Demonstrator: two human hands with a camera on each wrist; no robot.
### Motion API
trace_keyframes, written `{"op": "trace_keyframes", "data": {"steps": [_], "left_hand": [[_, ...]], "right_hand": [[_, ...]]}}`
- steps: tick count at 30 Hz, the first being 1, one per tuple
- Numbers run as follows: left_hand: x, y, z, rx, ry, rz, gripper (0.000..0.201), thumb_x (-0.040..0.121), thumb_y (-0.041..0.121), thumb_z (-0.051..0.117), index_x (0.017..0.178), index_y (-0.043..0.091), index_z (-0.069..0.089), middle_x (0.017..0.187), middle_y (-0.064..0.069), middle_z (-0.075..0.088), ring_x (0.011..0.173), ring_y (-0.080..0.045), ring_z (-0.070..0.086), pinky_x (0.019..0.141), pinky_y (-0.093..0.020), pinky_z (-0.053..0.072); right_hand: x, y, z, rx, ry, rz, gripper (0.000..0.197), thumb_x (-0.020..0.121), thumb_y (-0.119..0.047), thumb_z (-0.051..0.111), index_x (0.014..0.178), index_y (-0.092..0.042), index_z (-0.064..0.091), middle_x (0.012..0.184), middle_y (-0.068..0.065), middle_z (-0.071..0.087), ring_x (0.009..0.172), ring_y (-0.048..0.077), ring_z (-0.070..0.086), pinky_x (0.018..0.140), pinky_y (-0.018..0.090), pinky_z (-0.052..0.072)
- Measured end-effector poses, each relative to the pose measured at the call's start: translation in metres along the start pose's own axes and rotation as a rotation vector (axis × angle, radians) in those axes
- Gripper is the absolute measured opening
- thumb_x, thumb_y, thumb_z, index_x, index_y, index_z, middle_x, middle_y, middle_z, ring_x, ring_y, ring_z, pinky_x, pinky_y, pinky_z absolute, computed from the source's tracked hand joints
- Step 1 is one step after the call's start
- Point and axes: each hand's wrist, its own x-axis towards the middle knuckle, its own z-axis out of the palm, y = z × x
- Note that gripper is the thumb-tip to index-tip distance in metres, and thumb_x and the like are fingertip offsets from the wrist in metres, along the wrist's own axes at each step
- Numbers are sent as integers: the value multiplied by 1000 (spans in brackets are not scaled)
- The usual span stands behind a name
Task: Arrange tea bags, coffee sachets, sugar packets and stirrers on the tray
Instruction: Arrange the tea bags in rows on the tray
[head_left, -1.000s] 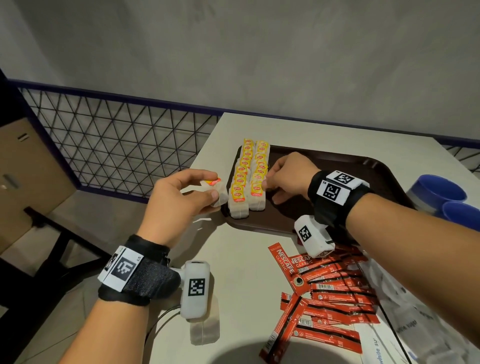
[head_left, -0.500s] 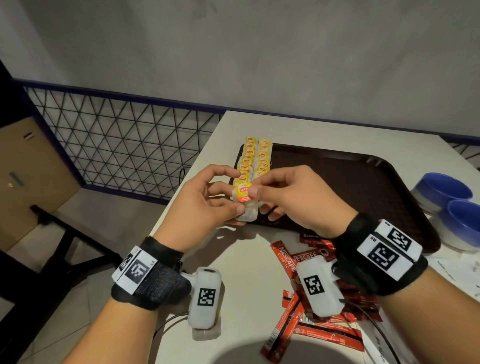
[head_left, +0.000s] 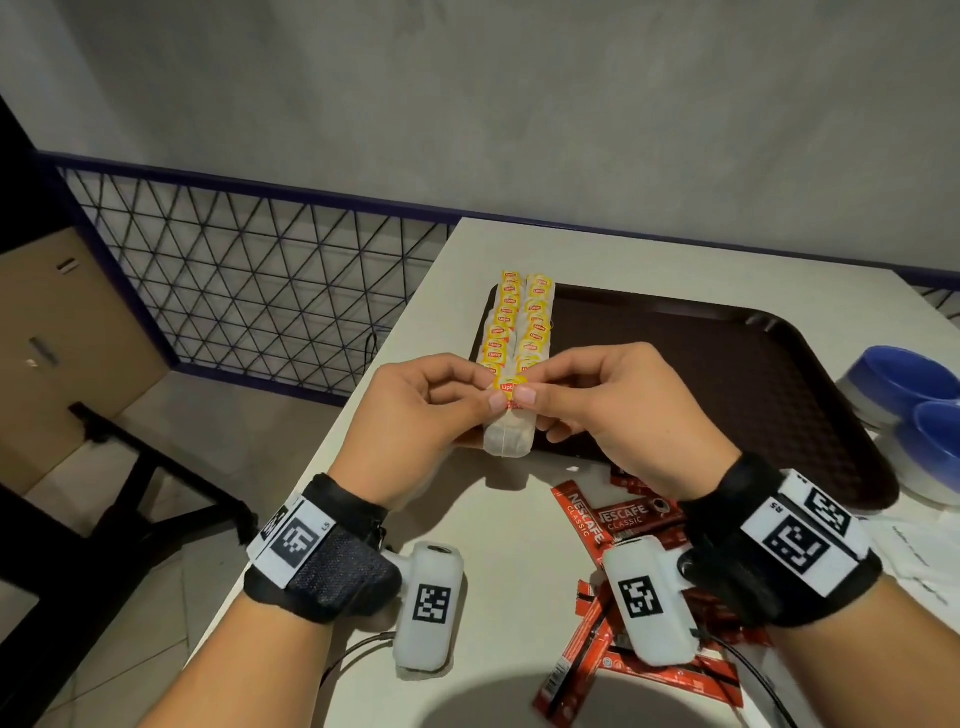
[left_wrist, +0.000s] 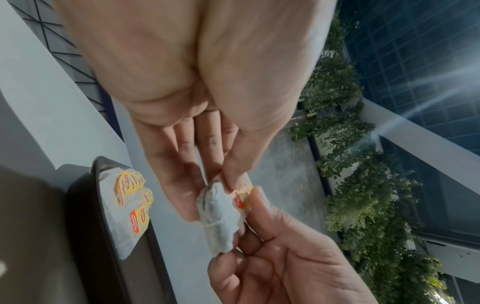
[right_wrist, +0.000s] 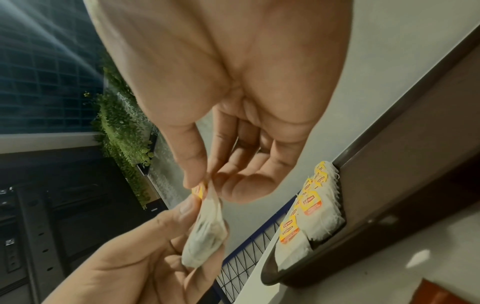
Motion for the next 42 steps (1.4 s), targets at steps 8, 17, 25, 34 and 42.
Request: {"op": "trace_keyframes", "data": {"steps": [8,17,25,34,42], "left_hand": [[0,1,0,-20,-19,-22,21,85,-8,73,105,-12,66,88,-25,69,73,-22,74,63,-32,62],[5,0,-11,110,112,14,9,89,-2,74,98,1,72,89,-14,70,77,-25,69,72,-36,64],[11,1,-25,151,205,19,7,92,4,73,91,10,74,86,-5,70,79,-22,70,76,-41,61],[11,1,-27,161,193,17,11,93,5,71,88,14,74,90,-10,71,78,-20,69,70,-33,57],[12,1,-27,151,188,13,10,94,5,70,88,13,73,89,-12,70,79,-20,69,70,-33,56]], "right_hand": [[4,-3,-3,93,-40,42,19,90,-10,76,107,-2,77,95,15,80,87,33,79,76,37,66],[31,-3,-12,129,87,68,17,93,-2,72,108,6,71,101,28,75,91,42,76,71,39,66],[55,12,-8,-113,-65,213,16,93,-4,75,107,3,70,88,22,74,74,31,72,67,38,67],[73,20,-11,-243,-65,342,17,90,6,74,106,8,67,94,28,75,74,37,72,63,40,66],[76,21,-10,-327,-5,321,23,86,-3,82,104,-1,68,93,13,78,67,25,78,61,35,65]]}}
